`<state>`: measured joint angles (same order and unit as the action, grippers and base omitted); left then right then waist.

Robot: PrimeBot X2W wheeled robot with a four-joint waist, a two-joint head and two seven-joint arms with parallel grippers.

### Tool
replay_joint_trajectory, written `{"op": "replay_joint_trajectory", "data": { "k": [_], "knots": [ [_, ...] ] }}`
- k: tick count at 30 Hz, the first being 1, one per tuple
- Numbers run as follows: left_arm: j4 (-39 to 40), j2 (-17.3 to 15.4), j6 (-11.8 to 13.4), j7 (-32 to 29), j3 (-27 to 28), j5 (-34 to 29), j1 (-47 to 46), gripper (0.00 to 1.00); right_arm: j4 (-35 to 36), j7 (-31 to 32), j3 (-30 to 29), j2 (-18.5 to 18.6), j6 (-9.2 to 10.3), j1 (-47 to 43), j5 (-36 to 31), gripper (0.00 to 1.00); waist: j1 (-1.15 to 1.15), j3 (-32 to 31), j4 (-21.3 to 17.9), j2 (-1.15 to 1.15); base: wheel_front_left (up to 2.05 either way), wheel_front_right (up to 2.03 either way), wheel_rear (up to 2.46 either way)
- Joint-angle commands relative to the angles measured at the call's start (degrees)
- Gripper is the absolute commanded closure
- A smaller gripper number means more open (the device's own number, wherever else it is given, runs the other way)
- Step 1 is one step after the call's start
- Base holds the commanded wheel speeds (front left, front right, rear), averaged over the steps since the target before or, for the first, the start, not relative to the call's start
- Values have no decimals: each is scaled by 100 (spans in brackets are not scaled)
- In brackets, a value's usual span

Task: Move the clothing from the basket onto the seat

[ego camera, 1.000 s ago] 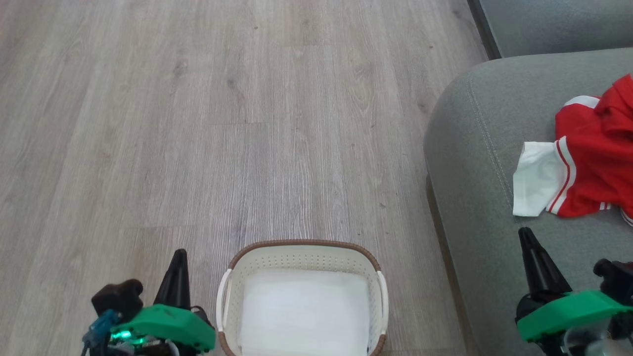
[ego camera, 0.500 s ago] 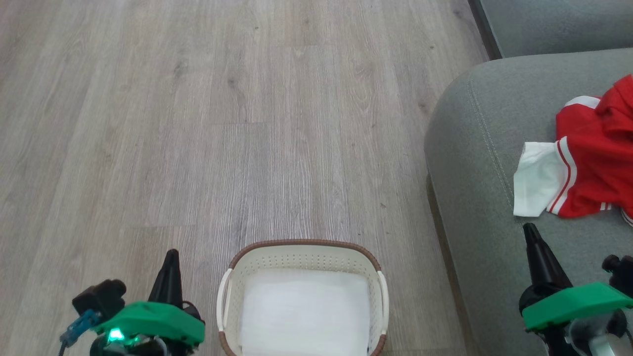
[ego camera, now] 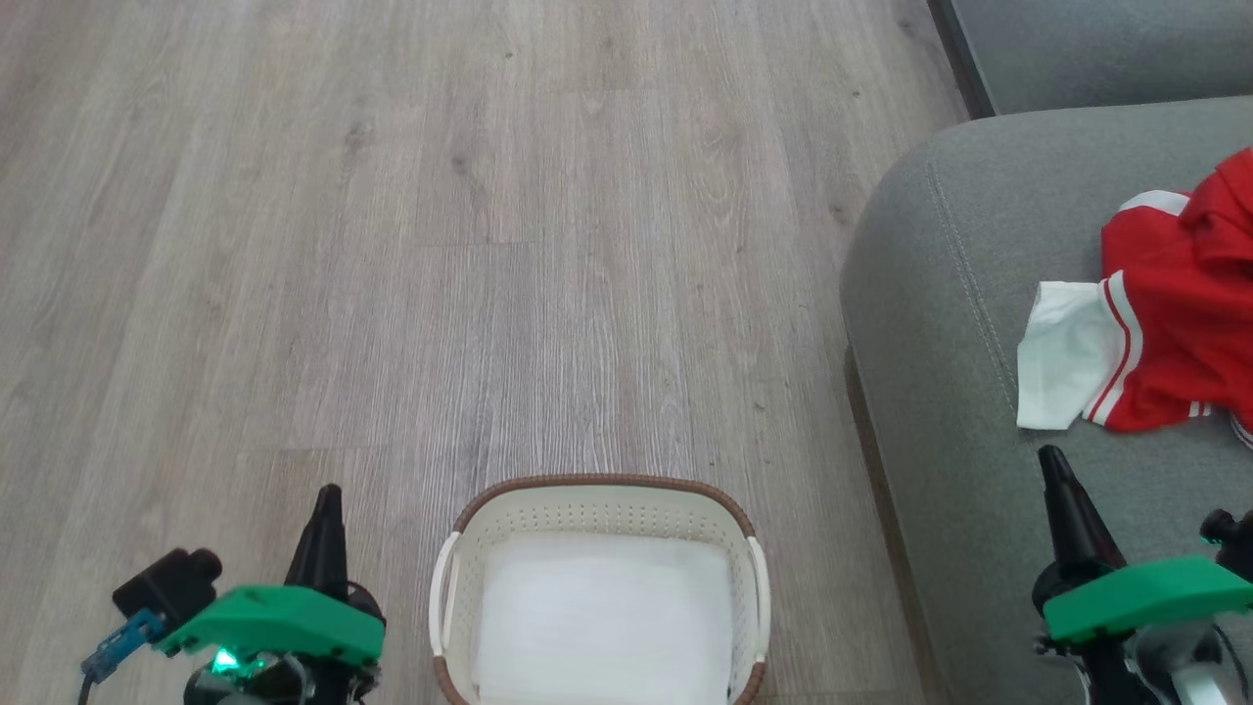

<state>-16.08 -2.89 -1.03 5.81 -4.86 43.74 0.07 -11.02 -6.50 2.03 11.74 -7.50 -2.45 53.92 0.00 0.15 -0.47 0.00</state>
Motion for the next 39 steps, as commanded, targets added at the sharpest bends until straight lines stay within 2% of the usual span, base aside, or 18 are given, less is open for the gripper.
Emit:
{"op": "replay_joint_trajectory", "data": {
  "k": [1, 39],
  "knots": [
    [196, -7, -42, -44, 161, 188, -293, 100, 155, 38, -44, 20, 0, 336, 165, 100, 0, 0, 1, 0, 0, 0, 0],
    [199, -4, -353, -655, 665, 2582, -465, 100, -77, 651, -418, -414, 1, 603, 2084, 100, 0, 1, 25, 0, 0, 0, 0]
  ]
}}
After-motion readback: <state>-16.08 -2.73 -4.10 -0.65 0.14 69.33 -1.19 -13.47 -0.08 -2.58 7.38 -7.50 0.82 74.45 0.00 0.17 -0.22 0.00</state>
